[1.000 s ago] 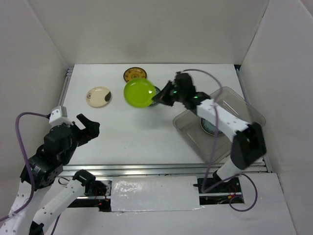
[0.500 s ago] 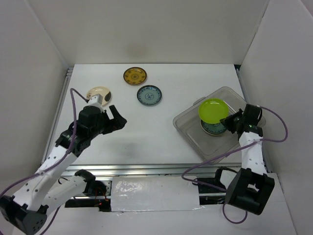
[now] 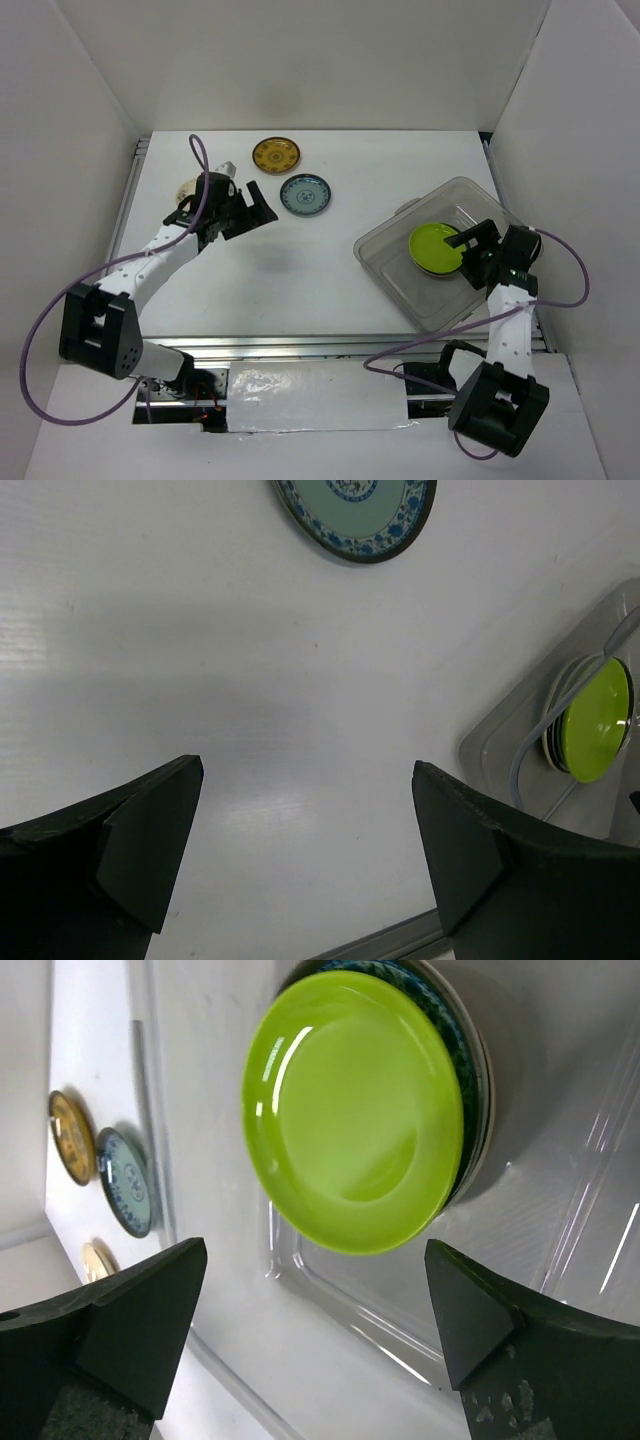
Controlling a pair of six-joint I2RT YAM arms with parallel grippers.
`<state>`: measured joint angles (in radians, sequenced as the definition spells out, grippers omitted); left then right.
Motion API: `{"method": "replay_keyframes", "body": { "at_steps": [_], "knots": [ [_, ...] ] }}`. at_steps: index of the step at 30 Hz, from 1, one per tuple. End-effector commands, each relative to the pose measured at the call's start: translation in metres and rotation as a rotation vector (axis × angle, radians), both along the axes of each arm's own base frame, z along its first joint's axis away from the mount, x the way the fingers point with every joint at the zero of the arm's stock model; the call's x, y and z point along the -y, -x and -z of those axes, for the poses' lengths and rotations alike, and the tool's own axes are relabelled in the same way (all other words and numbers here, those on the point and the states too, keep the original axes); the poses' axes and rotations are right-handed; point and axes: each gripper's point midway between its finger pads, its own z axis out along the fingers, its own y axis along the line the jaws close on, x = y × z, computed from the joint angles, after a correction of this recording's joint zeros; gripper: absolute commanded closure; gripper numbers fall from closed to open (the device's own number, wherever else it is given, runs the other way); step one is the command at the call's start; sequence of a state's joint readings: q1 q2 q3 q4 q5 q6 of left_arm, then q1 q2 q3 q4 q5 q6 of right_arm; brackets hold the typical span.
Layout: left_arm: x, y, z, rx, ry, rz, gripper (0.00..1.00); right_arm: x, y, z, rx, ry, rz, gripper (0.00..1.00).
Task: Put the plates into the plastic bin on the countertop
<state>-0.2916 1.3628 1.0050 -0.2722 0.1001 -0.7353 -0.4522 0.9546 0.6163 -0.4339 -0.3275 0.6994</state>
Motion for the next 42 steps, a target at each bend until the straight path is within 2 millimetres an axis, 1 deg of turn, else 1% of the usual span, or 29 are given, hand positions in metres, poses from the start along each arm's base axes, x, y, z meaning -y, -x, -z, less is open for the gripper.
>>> {"method": "replay_keyframes", "body": {
  "at_steps": [1, 2, 3, 5, 7, 8, 10, 11, 13, 14, 15, 18, 19, 23, 25, 27, 28, 30, 31, 32, 33, 34, 36, 37, 38, 39, 40, 41, 42],
  "knots": [
    [0.011, -0.034, -0.012, 0.077, 0.072, 0.019, 0.01, 0.003, -0.001, -0.039, 0.101, 0.040, 0.028, 0.02],
    [0.015, -0.040, 0.002, 0.049, 0.082, 0.025, 0.01, -0.002, 0.002, -0.055, 0.157, 0.050, 0.028, 0.00],
    [0.019, -0.051, 0.001, 0.079, 0.100, 0.025, 0.01, -0.006, 0.003, -0.066, 0.188, 0.056, 0.026, 0.00],
    [0.024, -0.066, 0.025, 0.030, 0.120, 0.010, 0.01, -0.023, 0.007, -0.089, 0.268, 0.061, -0.003, 0.00],
    [0.034, -0.091, 0.018, 0.085, 0.176, 0.007, 0.01, -0.037, 0.008, -0.110, 0.342, 0.058, -0.051, 0.00],
    [0.038, -0.100, 0.039, 0.051, 0.178, 0.001, 0.01, -0.058, 0.011, -0.120, 0.384, 0.033, -0.135, 0.00],
    [0.043, -0.122, 0.040, 0.066, 0.204, -0.006, 0.01, -0.079, 0.013, -0.134, 0.438, 0.004, -0.237, 0.00],
    [0.045, -0.128, 0.064, 0.026, 0.196, -0.012, 0.03, -0.095, 0.017, -0.140, 0.455, -0.033, -0.317, 0.00],
    [0.046, -0.146, 0.068, 0.027, 0.204, -0.031, 0.04, -0.118, 0.022, -0.147, 0.489, -0.073, -0.422, 0.00],
    [0.047, -0.149, 0.087, -0.010, 0.198, -0.039, 0.04, -0.125, 0.026, -0.149, 0.494, -0.091, -0.463, 0.00],
    [0.045, -0.153, 0.093, -0.025, 0.194, -0.056, 0.04, -0.131, 0.028, -0.153, 0.500, -0.096, -0.485, 0.00],
    [0.039, -0.163, 0.107, -0.032, 0.138, -0.129, 0.06, -0.138, 0.037, -0.164, 0.529, -0.069, -0.519, 0.00],
    [0.037, -0.159, 0.119, -0.072, 0.111, -0.147, 0.08, -0.138, 0.039, -0.168, 0.540, -0.058, -0.521, 0.00],
    [0.043, -0.157, 0.135, -0.111, 0.066, -0.186, 0.28, -0.137, 0.043, -0.179, 0.562, -0.024, -0.517, 0.00],
    [0.050, -0.158, 0.143, -0.122, 0.072, -0.183, 0.29, -0.137, 0.045, -0.184, 0.571, -0.013, -0.521, 0.00],
    [0.055, -0.160, 0.150, -0.133, 0.081, -0.178, 0.44, -0.137, 0.048, -0.187, 0.580, -0.006, -0.527, 0.00],
    [0.056, -0.163, 0.150, -0.128, 0.093, -0.181, 0.46, -0.137, 0.049, -0.187, 0.582, -0.001, -0.526, 0.00],
    [0.057, -0.165, 0.152, -0.124, 0.095, -0.190, 0.65, -0.137, 0.052, -0.188, 0.590, 0.003, -0.529, 0.00],
    [0.056, -0.165, 0.152, -0.122, 0.095, -0.202, 0.72, -0.137, 0.052, -0.186, 0.585, 0.003, -0.527, 0.00],
    [0.054, -0.164, 0.153, -0.124, 0.090, -0.211, 0.92, -0.137, 0.053, -0.185, 0.588, 0.008, -0.531, 0.00],
    [0.055, -0.162, 0.142, -0.114, 0.094, -0.211, 1.00, -0.137, 0.053, -0.184, 0.588, 0.008, -0.533, 0.00],
    [0.048, -0.161, 0.137, -0.092, 0.056, -0.248, 1.00, -0.137, 0.052, -0.177, 0.575, 0.002, -0.535, 0.00],
    [0.038, -0.145, 0.105, -0.055, 0.025, -0.282, 1.00, -0.140, 0.047, -0.167, 0.571, -0.002, -0.563, 0.00],
    [0.033, -0.125, 0.110, -0.068, -0.009, -0.290, 1.00, -0.143, 0.045, -0.165, 0.571, -0.008, -0.574, 0.00],
    [0.027, -0.120, 0.071, 0.009, 0.000, -0.314, 1.00, -0.143, 0.039, -0.161, 0.565, -0.016, -0.576, 0.00],
    [0.025, -0.113, 0.054, 0.044, 0.001, -0.301, 1.00, -0.146, 0.038, -0.155, 0.555, -0.033, -0.592, 0.00],
    [0.025, -0.095, 0.057, 0.037, -0.007, -0.279, 1.00, -0.150, 0.033, -0.159, 0.580, -0.040, -0.609, 0.00],
    [0.023, -0.087, 0.017, 0.121, 0.025, -0.275, 1.00, -0.152, 0.028, -0.155, 0.567, -0.053, -0.611, 0.00],
    [0.025, -0.078, 0.006, 0.142, 0.028, -0.244, 1.00, -0.153, 0.025, -0.154, 0.565, -0.057, -0.609, 0.00]
  ]
}}
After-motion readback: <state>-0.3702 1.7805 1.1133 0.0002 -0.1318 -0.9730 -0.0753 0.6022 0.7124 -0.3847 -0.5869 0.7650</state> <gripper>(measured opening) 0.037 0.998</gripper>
